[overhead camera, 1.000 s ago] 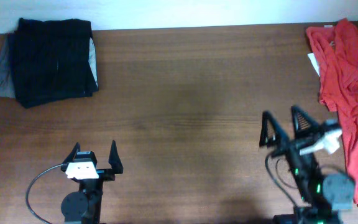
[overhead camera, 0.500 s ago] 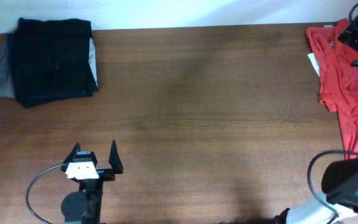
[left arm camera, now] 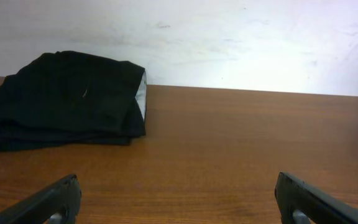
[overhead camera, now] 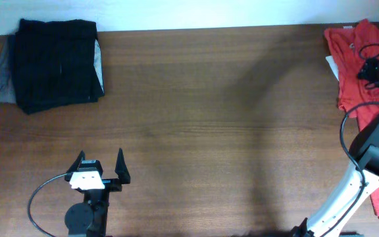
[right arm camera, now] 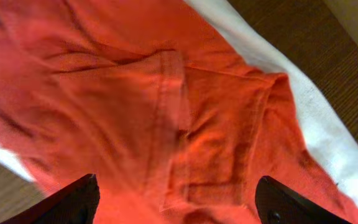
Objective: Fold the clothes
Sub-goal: 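Grasp the red T-shirt with the right gripper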
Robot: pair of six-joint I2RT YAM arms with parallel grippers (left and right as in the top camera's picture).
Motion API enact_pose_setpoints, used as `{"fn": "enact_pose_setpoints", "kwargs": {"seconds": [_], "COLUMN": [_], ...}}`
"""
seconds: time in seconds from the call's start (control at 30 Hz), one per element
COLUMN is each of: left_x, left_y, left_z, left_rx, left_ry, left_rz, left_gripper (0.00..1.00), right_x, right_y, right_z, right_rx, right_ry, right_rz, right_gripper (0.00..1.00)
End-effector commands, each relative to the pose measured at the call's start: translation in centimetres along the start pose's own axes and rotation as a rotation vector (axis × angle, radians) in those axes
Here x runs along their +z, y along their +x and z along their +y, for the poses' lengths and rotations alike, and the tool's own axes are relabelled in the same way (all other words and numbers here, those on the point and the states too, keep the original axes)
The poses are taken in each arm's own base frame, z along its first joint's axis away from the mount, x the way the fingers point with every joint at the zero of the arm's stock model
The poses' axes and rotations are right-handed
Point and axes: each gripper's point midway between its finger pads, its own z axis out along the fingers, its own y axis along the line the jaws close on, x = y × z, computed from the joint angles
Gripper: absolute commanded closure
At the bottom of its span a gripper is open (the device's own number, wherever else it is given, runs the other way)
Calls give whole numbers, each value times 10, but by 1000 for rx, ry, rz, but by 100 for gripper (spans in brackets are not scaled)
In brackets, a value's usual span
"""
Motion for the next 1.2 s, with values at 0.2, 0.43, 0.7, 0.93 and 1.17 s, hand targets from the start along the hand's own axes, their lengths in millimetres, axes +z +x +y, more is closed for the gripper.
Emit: {"fn": "enact_pose_setpoints", "kwargs": {"seconds": [0.2,0.43,0.7,0.93,1.17], "left_x": [0,0,0,0,0], "left_y": [2,2,2,2,2], "left_z": [0,0,0,0,0], "left_rx": [8,8,8,8,8], "left_ry": [4,4,4,5,5], "left_rz": [1,1,1,1,1], "left_gripper": [1,1,1,1,1], "right_x": [34,33,37,41,24], "right_y": [21,23,28,31,20], "right_z": [-1,17,17,16,14], "right_rx": [-73,-72,-73,-75,-70], "right_ry": [8,-92,-91,-83,-86], "right_rz": [65,69,85,92,89], "right_gripper": [30,49,55,76,96]}}
